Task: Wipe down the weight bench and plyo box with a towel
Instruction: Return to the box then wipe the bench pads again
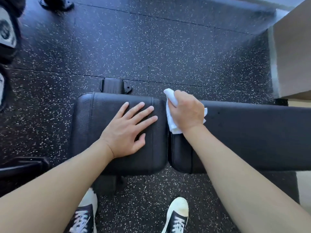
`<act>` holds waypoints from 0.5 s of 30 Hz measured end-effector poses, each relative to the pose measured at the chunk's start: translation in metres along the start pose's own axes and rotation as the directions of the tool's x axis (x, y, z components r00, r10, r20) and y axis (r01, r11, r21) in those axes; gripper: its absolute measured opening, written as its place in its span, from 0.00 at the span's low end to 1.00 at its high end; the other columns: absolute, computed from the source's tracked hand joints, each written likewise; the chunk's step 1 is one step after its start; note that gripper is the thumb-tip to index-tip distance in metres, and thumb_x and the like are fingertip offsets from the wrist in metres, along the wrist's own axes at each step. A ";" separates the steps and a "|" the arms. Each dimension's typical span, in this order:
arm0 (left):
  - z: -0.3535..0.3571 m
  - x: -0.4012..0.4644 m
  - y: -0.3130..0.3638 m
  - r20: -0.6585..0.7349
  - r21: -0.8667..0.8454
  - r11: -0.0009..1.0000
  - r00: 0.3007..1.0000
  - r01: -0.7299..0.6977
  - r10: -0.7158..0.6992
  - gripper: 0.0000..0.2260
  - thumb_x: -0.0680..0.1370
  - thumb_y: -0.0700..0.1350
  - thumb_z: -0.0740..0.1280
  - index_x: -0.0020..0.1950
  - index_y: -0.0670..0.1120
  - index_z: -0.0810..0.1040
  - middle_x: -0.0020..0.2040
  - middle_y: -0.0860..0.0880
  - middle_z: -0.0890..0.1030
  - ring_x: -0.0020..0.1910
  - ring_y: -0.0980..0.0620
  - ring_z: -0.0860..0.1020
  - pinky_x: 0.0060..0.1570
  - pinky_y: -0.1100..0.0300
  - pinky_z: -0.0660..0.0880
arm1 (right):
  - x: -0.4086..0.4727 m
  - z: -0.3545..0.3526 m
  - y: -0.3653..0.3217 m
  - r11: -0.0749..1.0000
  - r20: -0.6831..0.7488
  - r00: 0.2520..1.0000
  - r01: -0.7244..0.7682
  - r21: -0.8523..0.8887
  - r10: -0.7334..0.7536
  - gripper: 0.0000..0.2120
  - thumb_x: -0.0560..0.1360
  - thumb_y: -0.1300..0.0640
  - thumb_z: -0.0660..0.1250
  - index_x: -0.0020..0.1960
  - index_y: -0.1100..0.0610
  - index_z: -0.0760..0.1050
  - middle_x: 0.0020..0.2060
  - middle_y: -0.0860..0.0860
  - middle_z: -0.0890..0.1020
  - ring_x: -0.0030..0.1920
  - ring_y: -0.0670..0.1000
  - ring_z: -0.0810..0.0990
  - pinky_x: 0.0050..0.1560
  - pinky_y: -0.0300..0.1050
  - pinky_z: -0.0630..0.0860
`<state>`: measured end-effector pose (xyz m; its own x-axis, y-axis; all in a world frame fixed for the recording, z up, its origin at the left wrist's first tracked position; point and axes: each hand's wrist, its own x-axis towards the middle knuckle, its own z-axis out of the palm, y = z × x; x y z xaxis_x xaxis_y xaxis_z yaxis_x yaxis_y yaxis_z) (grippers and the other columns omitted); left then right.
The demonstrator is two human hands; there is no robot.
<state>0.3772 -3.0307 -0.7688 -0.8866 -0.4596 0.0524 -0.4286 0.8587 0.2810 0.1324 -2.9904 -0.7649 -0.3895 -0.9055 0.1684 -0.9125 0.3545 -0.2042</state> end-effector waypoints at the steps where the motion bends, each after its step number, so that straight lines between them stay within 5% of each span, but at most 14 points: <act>1: -0.002 -0.001 0.002 0.014 0.013 1.000 1.000 0.011 -0.011 0.29 0.78 0.52 0.63 0.80 0.54 0.72 0.83 0.50 0.66 0.83 0.42 0.62 0.79 0.34 0.57 | -0.006 -0.001 0.000 1.000 0.004 1.000 0.015 0.026 -0.015 0.10 0.75 0.53 0.68 0.38 0.56 0.71 0.32 0.52 0.76 0.33 0.60 0.77 0.33 0.45 0.62; 8: -0.004 0.026 0.054 -0.027 -0.021 0.962 0.961 0.274 -0.274 0.22 0.72 0.44 0.63 0.66 0.47 0.80 0.70 0.44 0.77 0.71 0.36 0.73 0.70 0.34 0.68 | -0.131 -0.031 0.020 0.968 -0.009 0.969 0.246 0.048 -0.246 0.13 0.69 0.55 0.71 0.34 0.51 0.66 0.29 0.48 0.68 0.27 0.52 0.69 0.25 0.45 0.61; 12: 0.014 0.045 0.092 -0.026 0.068 0.919 0.921 0.389 -0.388 0.26 0.78 0.47 0.58 0.76 0.49 0.74 0.79 0.45 0.69 0.80 0.38 0.64 0.77 0.31 0.58 | -0.156 -0.050 0.043 0.936 -0.028 0.939 0.344 0.072 -0.343 0.11 0.69 0.56 0.68 0.35 0.51 0.66 0.28 0.47 0.66 0.27 0.51 0.67 0.23 0.46 0.63; 15: 0.026 0.045 0.100 -0.071 0.077 0.897 0.900 0.434 -0.430 0.24 0.80 0.52 0.61 0.76 0.52 0.75 0.81 0.45 0.67 0.81 0.39 0.62 0.79 0.32 0.54 | -0.128 -0.059 0.075 0.959 -0.066 0.957 0.278 -0.059 -0.281 0.12 0.69 0.61 0.68 0.43 0.49 0.66 0.28 0.48 0.69 0.26 0.52 0.70 0.22 0.45 0.64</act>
<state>0.2902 -2.9599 -0.7631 -0.6015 -0.7988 -0.0053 -0.7831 0.5884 0.2013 0.1063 -2.8340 -0.7447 -0.1245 -0.9511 0.2828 -0.9905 0.1023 -0.0920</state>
